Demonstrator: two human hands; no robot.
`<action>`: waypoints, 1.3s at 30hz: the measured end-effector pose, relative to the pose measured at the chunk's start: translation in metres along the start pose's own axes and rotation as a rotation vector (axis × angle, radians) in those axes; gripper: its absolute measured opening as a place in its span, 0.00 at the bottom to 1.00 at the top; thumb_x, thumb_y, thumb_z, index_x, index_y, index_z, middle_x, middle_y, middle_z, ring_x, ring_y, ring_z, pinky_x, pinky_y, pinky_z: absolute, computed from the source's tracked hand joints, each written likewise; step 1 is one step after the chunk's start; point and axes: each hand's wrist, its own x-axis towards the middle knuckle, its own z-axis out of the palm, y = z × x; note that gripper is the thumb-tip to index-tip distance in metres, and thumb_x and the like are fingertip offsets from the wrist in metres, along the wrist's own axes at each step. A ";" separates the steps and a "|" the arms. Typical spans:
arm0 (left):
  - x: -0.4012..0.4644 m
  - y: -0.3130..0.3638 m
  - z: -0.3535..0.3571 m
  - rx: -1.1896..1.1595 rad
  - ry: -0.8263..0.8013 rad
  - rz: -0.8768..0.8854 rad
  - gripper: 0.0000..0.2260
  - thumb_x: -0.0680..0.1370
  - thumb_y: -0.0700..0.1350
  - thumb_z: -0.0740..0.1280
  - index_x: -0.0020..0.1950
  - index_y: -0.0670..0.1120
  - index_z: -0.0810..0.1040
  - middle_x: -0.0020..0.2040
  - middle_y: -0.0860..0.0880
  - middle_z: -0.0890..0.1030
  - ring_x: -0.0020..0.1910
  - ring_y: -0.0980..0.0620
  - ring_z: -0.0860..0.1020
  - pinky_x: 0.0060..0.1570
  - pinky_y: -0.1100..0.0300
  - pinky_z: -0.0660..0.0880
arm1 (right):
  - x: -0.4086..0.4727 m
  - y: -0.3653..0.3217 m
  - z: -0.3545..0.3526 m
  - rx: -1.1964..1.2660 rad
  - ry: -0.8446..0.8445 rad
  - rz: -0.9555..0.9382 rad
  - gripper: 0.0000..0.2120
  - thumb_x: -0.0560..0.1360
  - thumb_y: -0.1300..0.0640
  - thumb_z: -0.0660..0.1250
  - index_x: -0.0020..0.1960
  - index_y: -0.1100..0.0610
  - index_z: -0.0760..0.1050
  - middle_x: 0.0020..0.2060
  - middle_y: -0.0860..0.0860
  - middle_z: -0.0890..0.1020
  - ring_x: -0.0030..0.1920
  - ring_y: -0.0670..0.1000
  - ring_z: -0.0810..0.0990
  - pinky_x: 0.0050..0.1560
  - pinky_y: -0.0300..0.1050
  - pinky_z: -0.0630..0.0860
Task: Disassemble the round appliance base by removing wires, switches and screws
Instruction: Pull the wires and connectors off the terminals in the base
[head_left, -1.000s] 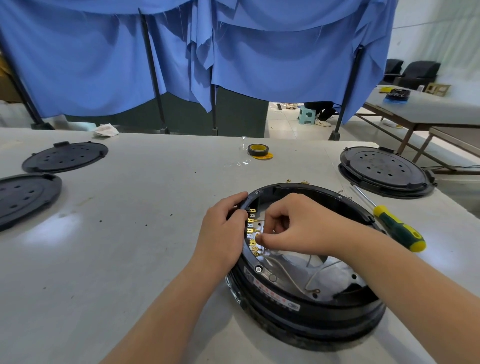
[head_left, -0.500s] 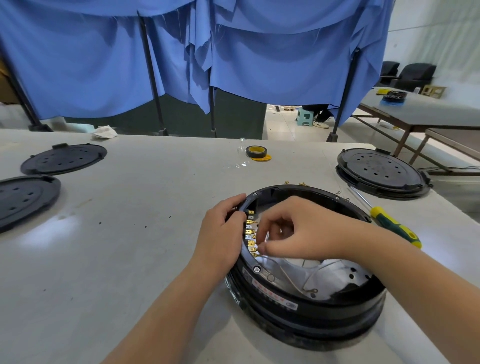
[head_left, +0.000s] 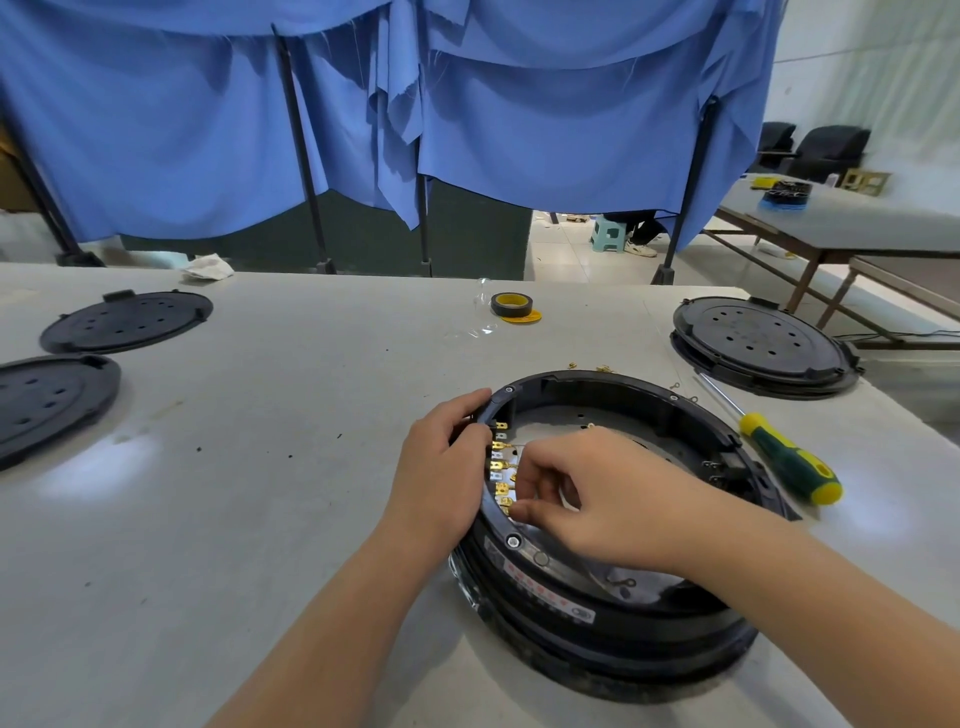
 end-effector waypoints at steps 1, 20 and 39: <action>0.000 0.000 0.000 -0.003 -0.003 -0.002 0.19 0.76 0.34 0.60 0.64 0.46 0.77 0.59 0.47 0.81 0.59 0.50 0.77 0.62 0.54 0.73 | -0.001 0.000 0.000 -0.012 0.002 -0.004 0.06 0.73 0.48 0.68 0.41 0.49 0.74 0.31 0.45 0.78 0.33 0.43 0.74 0.34 0.38 0.69; 0.004 -0.003 0.001 -0.066 -0.025 0.001 0.18 0.76 0.32 0.59 0.63 0.45 0.78 0.59 0.47 0.80 0.57 0.51 0.78 0.51 0.64 0.73 | -0.001 -0.004 0.001 -0.218 0.022 -0.068 0.10 0.76 0.52 0.63 0.41 0.45 0.62 0.35 0.43 0.72 0.36 0.47 0.69 0.36 0.44 0.64; 0.004 -0.002 0.001 -0.036 -0.008 -0.008 0.19 0.76 0.33 0.59 0.64 0.45 0.78 0.59 0.46 0.81 0.58 0.49 0.78 0.60 0.55 0.74 | -0.008 -0.003 0.000 -0.174 -0.018 -0.038 0.06 0.74 0.53 0.62 0.40 0.50 0.67 0.32 0.45 0.73 0.34 0.46 0.71 0.35 0.45 0.68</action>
